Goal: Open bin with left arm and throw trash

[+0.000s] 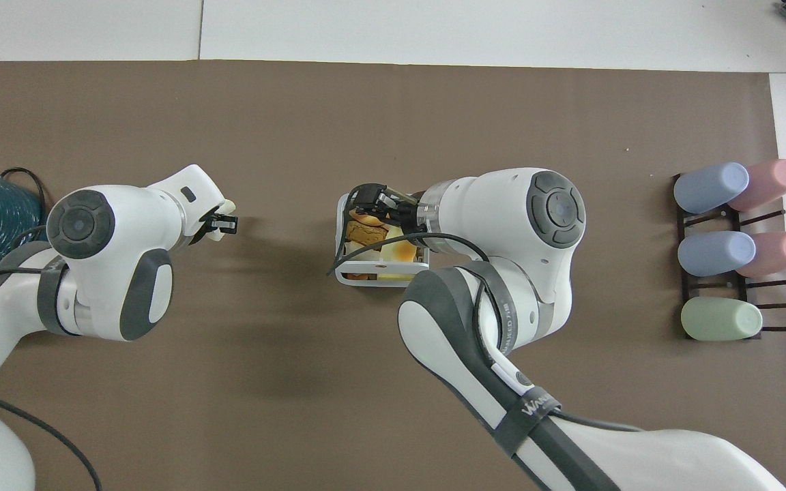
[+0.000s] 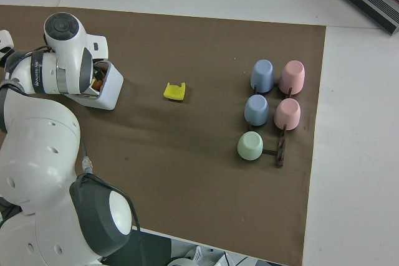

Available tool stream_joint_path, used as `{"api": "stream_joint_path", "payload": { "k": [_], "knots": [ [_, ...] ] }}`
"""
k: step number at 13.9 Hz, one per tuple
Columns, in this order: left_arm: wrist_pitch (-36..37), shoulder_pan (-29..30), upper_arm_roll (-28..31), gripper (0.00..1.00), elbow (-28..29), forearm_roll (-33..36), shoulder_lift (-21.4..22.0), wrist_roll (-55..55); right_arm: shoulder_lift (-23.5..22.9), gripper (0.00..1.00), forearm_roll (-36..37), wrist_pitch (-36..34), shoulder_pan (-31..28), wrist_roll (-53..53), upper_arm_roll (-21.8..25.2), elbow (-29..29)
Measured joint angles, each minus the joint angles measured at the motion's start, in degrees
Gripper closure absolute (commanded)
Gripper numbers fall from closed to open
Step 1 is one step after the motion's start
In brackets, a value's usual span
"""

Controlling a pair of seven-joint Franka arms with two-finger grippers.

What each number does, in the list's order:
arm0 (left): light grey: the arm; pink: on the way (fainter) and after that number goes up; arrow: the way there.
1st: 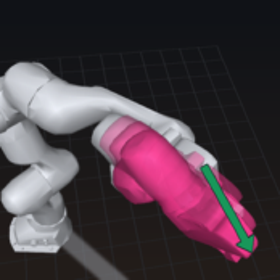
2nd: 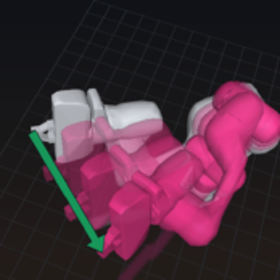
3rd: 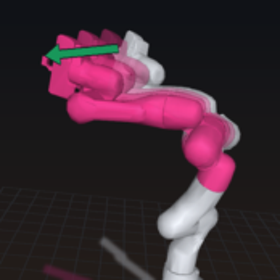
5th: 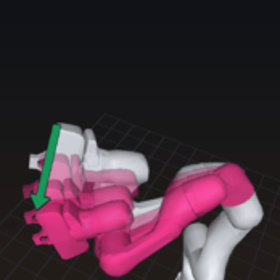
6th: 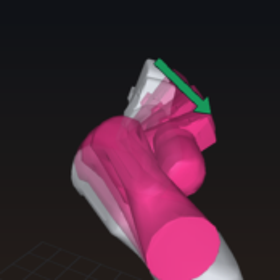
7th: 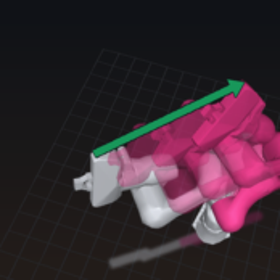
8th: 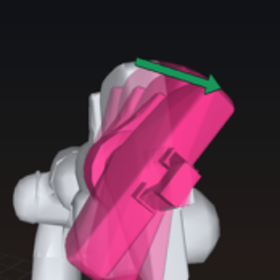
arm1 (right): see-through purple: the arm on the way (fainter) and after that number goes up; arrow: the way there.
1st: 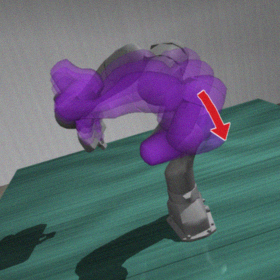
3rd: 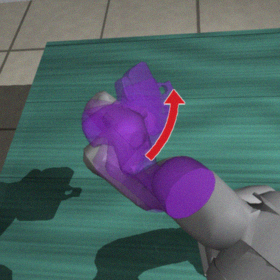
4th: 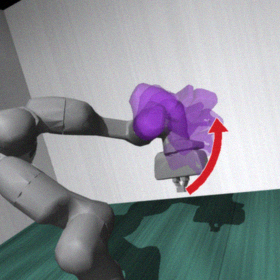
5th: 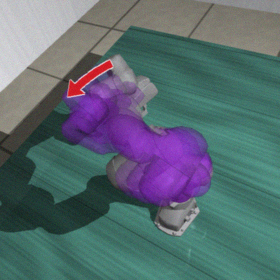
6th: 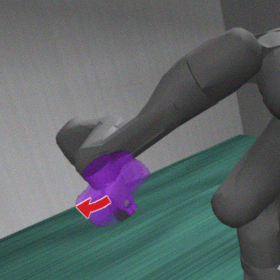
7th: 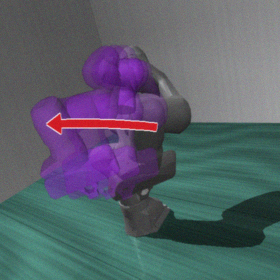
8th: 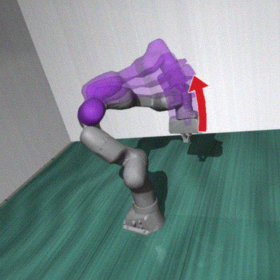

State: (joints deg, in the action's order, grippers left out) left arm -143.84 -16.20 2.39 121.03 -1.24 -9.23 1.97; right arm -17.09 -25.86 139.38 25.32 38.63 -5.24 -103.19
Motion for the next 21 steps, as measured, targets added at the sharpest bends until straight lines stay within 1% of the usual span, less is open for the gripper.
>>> {"api": "stream_joint_path", "payload": {
  "k": [2,5,7,10,12,14,16,19,20,21],
  "knots": [
    [6.4,0.0,-0.1,1.0,-4.8,0.0,1.1,0.3,0.0,0.0,0.0,0.1,0.0,0.0,0.0,0.0],
    [14.8,-0.1,-0.4,1.0,-12.4,0.0,1.3,2.6,0.1,0.0,0.6,1.4,0.8,-2.1,0.0,0.0],
    [16.4,-0.1,-0.8,1.0,-14.7,0.0,1.5,3.5,0.1,0.0,1.5,3.2,1.7,-4.1,-0.1,0.1],
    [16.3,-2.7,-2.0,1.0,-15.0,-0.1,1.6,4.1,0.6,0.0,5.9,3.4,0.5,-6.1,0.7,0.3],
    [14.6,-5.9,-2.3,1.0,-15.0,-0.1,1.6,6.0,1.3,0.0,9.8,3.2,-2.6,-10.5,1.0,0.3],
    [12.9,-8.8,-2.5,1.0,-14.8,-0.1,1.5,8.3,1.5,0.0,11.2,2.2,-6.8,-19.0,1.1,0.2],
    [10.7,-12.4,-2.6,1.0,-14.3,-0.1,1.1,12.7,1.5,0.0,11.5,0.3,-11.7,-31.1,1.3,-0.6],
    [5.9,-17.0,-2.7,1.0,-13.0,-0.1,0.3,16.3,1.0,0.0,11.5,-0.1,-17.9,-45.6,1.4,-4.7],
    [5.4,-18.5,-2.7,0.85,-12.8,-0.1,0.1,16.4,0.6,0.0,11.7,0.0,-19.2,-48.3,1.4,-6.0],
    [4.7,-20.4,-2.7,0.39,-12.5,-0.1,0.0,16.7,0.1,0.0,12.8,0.3,-19.8,-49.9,1.4,-7.3]
  ]
}}
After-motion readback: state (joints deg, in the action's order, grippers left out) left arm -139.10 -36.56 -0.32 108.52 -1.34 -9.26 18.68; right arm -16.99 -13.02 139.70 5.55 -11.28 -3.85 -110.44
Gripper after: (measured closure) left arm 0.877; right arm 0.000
